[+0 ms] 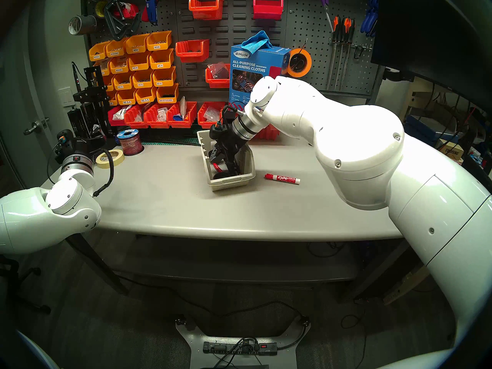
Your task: Take out tools from the storage box
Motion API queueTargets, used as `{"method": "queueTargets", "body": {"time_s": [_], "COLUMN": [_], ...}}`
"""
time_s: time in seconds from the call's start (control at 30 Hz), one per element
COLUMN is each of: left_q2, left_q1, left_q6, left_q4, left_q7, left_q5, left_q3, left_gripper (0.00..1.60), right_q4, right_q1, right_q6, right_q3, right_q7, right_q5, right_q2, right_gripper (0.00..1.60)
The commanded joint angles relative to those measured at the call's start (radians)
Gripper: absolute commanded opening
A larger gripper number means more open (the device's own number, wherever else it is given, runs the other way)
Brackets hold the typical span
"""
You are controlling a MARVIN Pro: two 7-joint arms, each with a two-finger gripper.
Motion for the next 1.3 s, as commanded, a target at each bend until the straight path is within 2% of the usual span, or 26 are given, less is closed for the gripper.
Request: {"method": "queueTargets", "body": {"time_s": [0.0,0.33,0.37,0.43,0.47,0.53,0.87,1.0,1.17,1.27], "left_q2": [-0.001,-0.001,-0.001,-0.001,-0.001,-0.001,-0.001,-0.001,-0.001,-0.001], "left_q1": [-0.013,-0.013,-0.013,-0.013,-0.013,-0.013,-0.013,-0.013,-0.013,-0.013], "left_q6": [-0.001,-0.001,-0.001,-0.001,-0.001,-0.001,-0.001,-0.001,-0.001,-0.001], "left_q4": [-0.002,-0.002,-0.002,-0.002,-0.002,-0.002,-0.002,-0.002,-0.002,-0.002], "left_q7": [-0.002,-0.001,-0.001,-0.001,-0.001,-0.001,-0.001,-0.001,-0.001,-0.001], "left_q5": [0.005,0.006,0.006,0.006,0.006,0.006,0.006,0.006,0.006,0.006], "left_q3": [-0.012,-0.012,-0.012,-0.012,-0.012,-0.012,-0.012,-0.012,-0.012,-0.012], "left_gripper": [1.6,1.6,1.6,1.6,1.6,1.6,1.6,1.6,1.6,1.6], "right_q4": [0.007,0.01,0.01,0.01,0.01,0.01,0.01,0.01,0.01,0.01], "right_q1": [0.058,0.05,0.049,0.047,0.047,0.046,0.044,0.038,0.031,0.027], "right_q6": [0.01,0.029,0.029,0.03,0.03,0.033,0.033,0.03,0.025,0.021], "right_q3": [0.003,-0.008,-0.009,-0.01,-0.01,-0.013,-0.014,-0.011,-0.007,-0.003], "right_q7": [-0.005,0.012,0.012,0.013,0.013,0.012,0.007,-0.003,-0.019,-0.028], "right_q5": [0.0,-0.022,-0.024,-0.027,-0.027,-0.032,-0.039,-0.04,-0.039,-0.037], "right_q2": [0.005,0.003,0.003,0.004,0.004,0.007,0.015,0.018,0.02,0.02], "right_gripper": [0.0,0.0,0.07,0.46,0.46,0.57,0.79,0.99,1.33,1.27]}}
